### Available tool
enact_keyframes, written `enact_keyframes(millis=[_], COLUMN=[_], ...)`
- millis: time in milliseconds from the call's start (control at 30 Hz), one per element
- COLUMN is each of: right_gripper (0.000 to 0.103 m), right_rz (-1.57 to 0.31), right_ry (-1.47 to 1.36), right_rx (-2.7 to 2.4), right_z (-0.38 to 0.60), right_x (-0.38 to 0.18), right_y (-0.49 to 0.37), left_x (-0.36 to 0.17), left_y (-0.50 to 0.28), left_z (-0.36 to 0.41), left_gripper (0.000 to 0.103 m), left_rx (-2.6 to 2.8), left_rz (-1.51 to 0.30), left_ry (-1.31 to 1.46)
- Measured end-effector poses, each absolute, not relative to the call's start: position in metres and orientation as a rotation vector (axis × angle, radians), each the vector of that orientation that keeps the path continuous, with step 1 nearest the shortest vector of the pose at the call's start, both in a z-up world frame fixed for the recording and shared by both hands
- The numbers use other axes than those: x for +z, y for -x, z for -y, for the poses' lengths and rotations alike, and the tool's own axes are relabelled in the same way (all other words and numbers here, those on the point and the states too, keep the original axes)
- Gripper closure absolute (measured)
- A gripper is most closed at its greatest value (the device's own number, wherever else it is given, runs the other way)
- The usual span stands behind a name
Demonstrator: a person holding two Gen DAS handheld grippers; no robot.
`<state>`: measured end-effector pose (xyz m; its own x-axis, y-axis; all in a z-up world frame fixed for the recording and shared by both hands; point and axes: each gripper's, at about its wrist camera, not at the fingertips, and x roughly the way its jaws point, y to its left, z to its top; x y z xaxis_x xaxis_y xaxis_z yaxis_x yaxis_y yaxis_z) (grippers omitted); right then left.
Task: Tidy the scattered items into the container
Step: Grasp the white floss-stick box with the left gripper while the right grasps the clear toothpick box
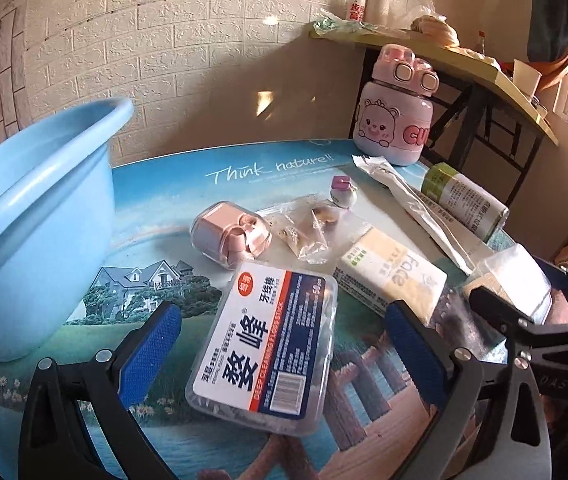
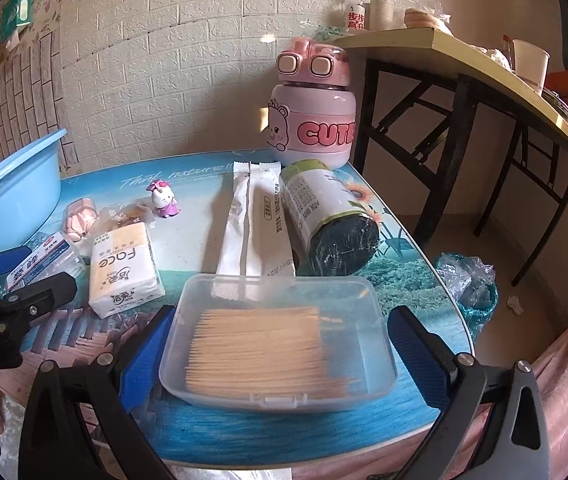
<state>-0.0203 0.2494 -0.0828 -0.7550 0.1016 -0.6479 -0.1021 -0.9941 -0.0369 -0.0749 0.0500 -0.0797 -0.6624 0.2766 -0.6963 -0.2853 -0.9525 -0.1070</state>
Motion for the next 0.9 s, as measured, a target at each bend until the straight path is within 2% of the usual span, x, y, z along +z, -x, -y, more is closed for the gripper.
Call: enact_keyframes(millis=[100,133,233,400,467,533,600,667,900], right_gripper=[0.000,0.000,0.000,0.000,0.000,0.002,0.009,0.009,0.010], right_rz=[0.003,0.004,-0.007,-0.028,-0.034,-0.042,-0.051,-0.052,-0.087], right_ry=[1.058,1.064,1.071,1.068,1.066,1.064,1.060,1.062,1.083], right_rx=[2.856,2.858,2.866,2.874,2.879,2.880,2.884,2.884,2.876], right_z=[-0.249,-0.248,-0.250,-0.252,-0.252,-0.252,-0.253,-0.252,-0.251], right_x=[-0.086,-0.088,-0.091,-0.092,-0.093,-0.093,-0.093,-0.094,-0.094], right_y=[0.023,0.025,0.028,0.031,0.031,0.029,0.028,0.028,0.027], left_x=[-0.080,-0.080,-0.086,-0.087,-0.087,-0.087,-0.086,-0.086,-0.085], left_y=[0.075,0.075,0.076,0.074,0.073,0.073,0.073,0.073,0.071], left_z=[-0.051,-0.053,-0.061,-0.061,-0.059,-0.058,-0.057,-0.056,-0.056], left_gripper=[0.003,0.007,0.029,0.032,0.037,0.043,0.046,0.049,0.050], left_rx=[2.611,2.607,2.592,2.597,2.606,2.611,2.618,2.621,2.622], left_rz=[-0.027,-0.041,-0.128,-0.148,-0.147,-0.140,-0.134,-0.131,-0.120], left_ry=[1.075,1.072,1.112,1.097,1.085,1.072,1.066,1.063,1.049])
